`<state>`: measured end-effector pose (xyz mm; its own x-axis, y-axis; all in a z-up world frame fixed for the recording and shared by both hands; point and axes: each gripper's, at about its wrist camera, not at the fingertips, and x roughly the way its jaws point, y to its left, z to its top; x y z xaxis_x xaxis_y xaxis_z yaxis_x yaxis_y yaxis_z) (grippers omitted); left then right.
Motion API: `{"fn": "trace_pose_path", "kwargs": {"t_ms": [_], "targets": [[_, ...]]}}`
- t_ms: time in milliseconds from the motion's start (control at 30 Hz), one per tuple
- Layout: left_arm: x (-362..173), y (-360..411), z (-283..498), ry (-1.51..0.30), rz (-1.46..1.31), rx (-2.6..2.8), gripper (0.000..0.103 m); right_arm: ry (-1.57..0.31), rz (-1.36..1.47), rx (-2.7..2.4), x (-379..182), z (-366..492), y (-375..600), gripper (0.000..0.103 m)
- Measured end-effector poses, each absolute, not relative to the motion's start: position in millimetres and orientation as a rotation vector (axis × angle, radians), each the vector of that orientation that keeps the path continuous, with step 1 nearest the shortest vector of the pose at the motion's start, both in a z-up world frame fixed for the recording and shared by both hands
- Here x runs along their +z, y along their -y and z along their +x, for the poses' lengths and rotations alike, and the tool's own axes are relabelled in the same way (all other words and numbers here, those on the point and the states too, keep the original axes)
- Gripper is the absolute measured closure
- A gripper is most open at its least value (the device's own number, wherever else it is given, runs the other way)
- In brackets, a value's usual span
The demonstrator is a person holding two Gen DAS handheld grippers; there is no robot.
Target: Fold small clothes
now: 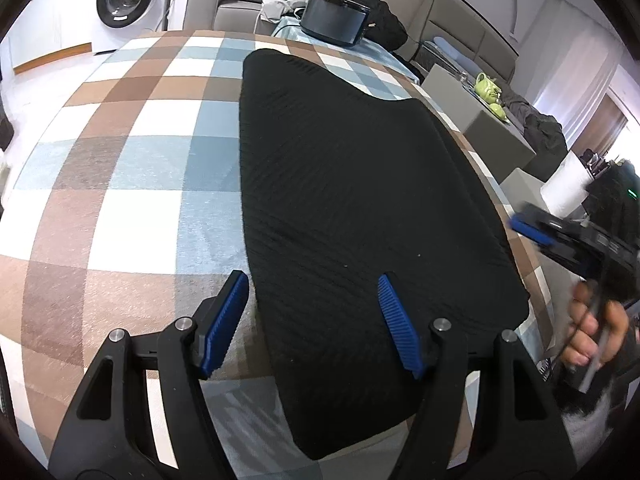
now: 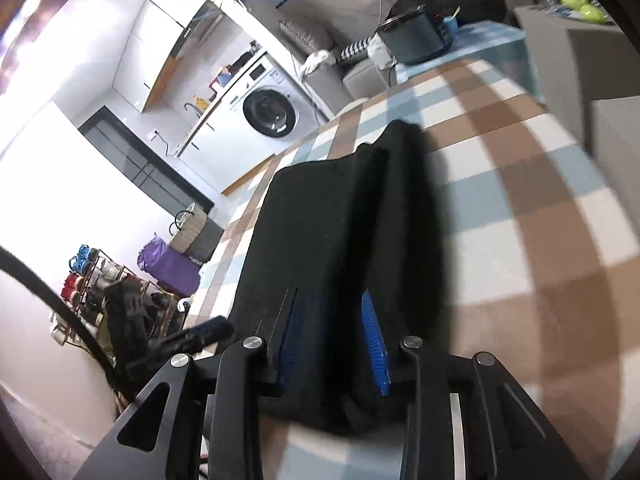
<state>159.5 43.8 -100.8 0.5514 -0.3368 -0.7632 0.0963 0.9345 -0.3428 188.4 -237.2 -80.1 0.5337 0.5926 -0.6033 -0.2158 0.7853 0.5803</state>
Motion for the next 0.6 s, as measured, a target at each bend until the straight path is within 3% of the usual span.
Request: {"fn": "trace_pose_path", "kwargs": {"t_ms": [133,233,400,600], "targets": [[-99,-48,158,-0.953,-0.277,-0.246,0.038,-0.987,0.470,0.476,-108,237,212,0.072],[-96,-50,157,-0.945,-0.282,-0.241,0.038,-0.999,0.447,0.481,-111,255,199,0.093],[-98,-52,158,-0.950,-0.282,-0.235,0.038,-0.845,0.426,0.462,-80,232,209,0.094],[-106,-45,160,-0.979,-0.264,-0.249,0.038,-0.955,0.444,0.398,-116,236,221,0.092]]}}
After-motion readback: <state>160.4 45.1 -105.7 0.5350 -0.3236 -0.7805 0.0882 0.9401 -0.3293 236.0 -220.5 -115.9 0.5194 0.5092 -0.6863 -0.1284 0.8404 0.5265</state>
